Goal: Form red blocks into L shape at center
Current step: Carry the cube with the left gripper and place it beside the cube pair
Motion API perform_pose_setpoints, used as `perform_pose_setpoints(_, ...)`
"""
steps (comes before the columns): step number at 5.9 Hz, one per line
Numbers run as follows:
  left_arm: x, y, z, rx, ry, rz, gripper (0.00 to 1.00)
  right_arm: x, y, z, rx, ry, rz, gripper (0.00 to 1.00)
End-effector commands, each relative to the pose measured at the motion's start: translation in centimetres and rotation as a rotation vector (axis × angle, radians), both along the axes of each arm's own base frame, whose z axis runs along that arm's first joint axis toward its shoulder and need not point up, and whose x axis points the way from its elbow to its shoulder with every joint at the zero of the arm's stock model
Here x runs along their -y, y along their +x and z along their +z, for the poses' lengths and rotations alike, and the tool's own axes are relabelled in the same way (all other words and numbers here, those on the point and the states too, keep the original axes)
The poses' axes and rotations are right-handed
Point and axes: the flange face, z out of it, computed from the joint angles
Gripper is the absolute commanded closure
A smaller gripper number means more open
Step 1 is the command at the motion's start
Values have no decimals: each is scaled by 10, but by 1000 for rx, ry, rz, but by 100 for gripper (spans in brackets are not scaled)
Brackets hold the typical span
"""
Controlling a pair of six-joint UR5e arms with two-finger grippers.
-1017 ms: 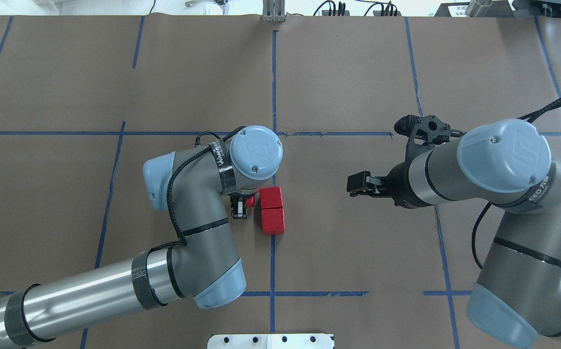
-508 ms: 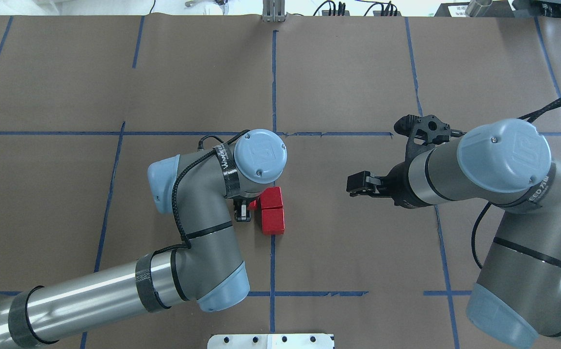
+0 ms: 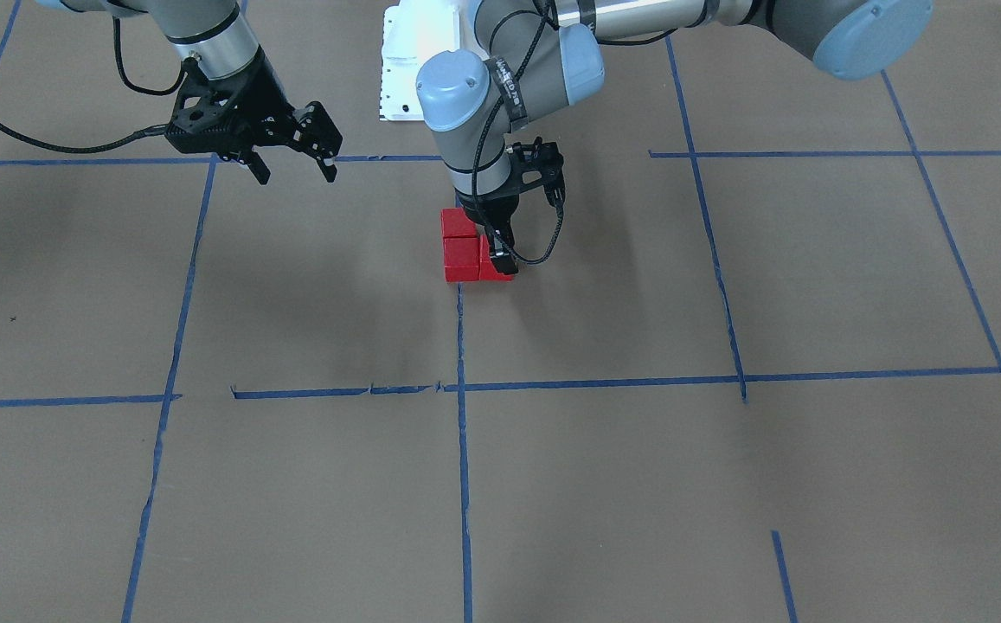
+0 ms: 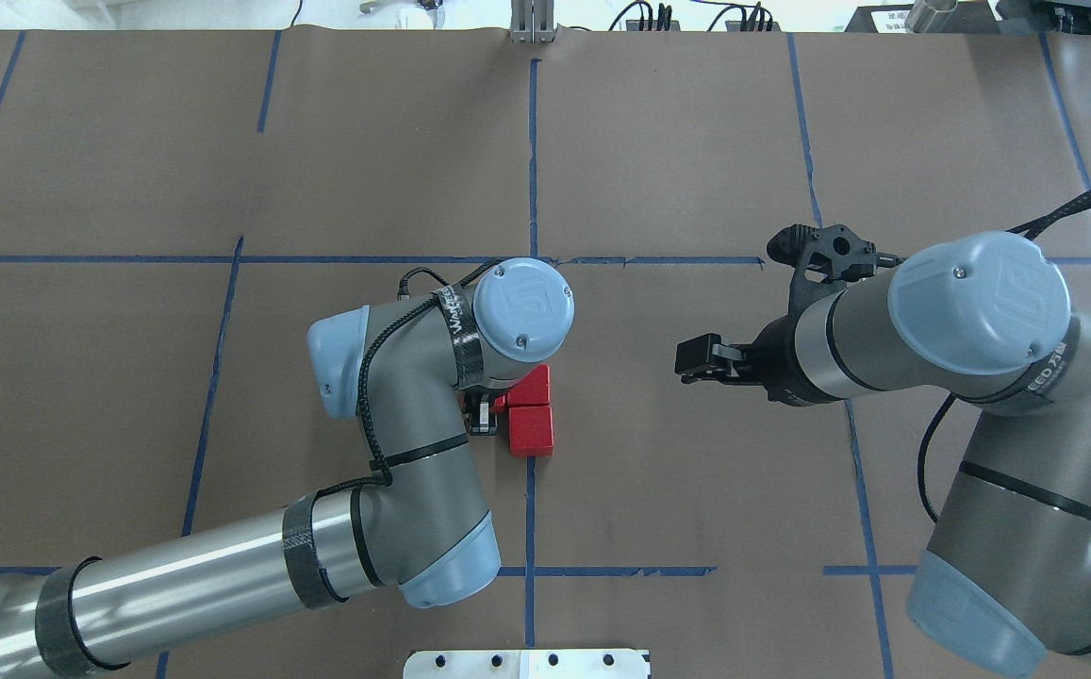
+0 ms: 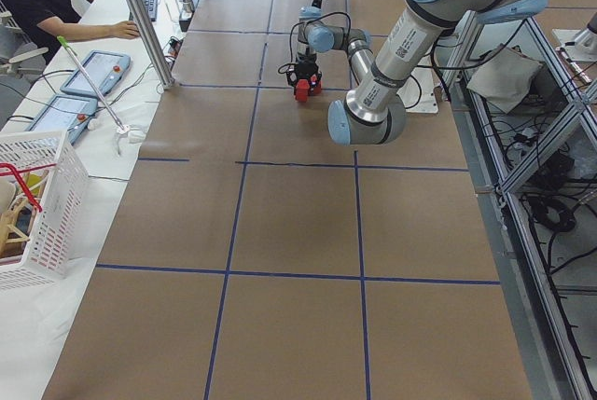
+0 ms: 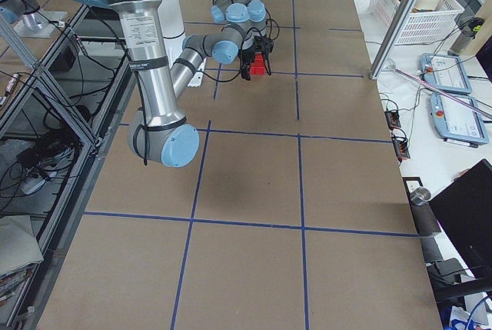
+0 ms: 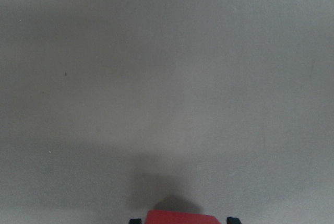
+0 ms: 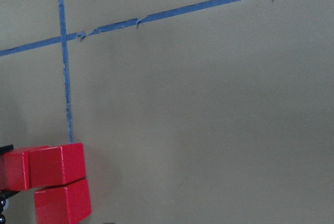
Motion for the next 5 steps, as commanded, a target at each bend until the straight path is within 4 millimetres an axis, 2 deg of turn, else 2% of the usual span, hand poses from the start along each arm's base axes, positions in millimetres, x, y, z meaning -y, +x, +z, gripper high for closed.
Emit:
perform_pose_setpoints(1, -2, 1, 0, -1, 0, 4, 93, 0, 0, 2, -3, -2, 0, 0)
perform_pose_setpoints(3, -2, 2, 0, -2, 1, 4, 92, 0, 0, 3, -5, -4, -2, 0)
perform_pose_setpoints(4, -1, 1, 3, 1, 0, 1, 77, 0, 0, 4, -6, -5, -2, 0)
perform_pose_setpoints(5, 0, 0, 3, 2, 2, 0, 1, 0, 0, 3, -4, -5, -3, 0)
